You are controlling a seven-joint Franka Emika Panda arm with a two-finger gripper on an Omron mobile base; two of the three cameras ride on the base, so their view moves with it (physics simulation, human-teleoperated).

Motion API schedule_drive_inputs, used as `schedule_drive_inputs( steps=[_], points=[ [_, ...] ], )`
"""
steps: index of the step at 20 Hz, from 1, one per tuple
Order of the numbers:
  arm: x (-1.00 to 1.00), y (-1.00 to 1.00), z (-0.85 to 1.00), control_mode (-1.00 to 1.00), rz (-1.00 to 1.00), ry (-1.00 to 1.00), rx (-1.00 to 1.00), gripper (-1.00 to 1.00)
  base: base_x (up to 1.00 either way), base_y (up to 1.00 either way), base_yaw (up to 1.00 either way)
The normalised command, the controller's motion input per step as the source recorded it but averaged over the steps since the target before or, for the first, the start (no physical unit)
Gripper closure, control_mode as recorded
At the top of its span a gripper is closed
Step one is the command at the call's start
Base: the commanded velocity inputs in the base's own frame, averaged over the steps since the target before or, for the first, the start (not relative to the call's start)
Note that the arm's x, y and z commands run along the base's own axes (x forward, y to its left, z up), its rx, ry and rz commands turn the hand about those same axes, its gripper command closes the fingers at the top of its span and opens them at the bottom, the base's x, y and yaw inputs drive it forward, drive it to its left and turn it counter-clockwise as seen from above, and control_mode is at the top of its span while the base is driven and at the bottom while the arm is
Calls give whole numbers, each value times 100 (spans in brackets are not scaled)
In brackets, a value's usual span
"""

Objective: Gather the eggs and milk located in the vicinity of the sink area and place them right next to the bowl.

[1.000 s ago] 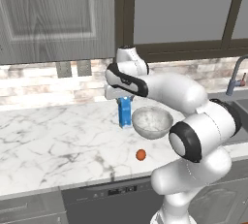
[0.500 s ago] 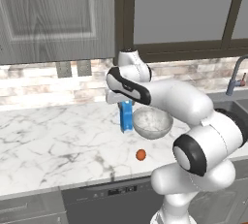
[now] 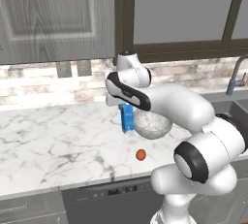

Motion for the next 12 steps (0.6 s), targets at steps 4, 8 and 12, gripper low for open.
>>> schedule_drive_inputs(
  steps=[4,8,12],
  points=[
    [13,0,0,-100,0,0,-4,100,0,0,0],
    [13,0,0,-100,0,0,0,100,0,0,0],
    [16,1,0,-100,0,0,0,100,0,0,0]
  ],
)
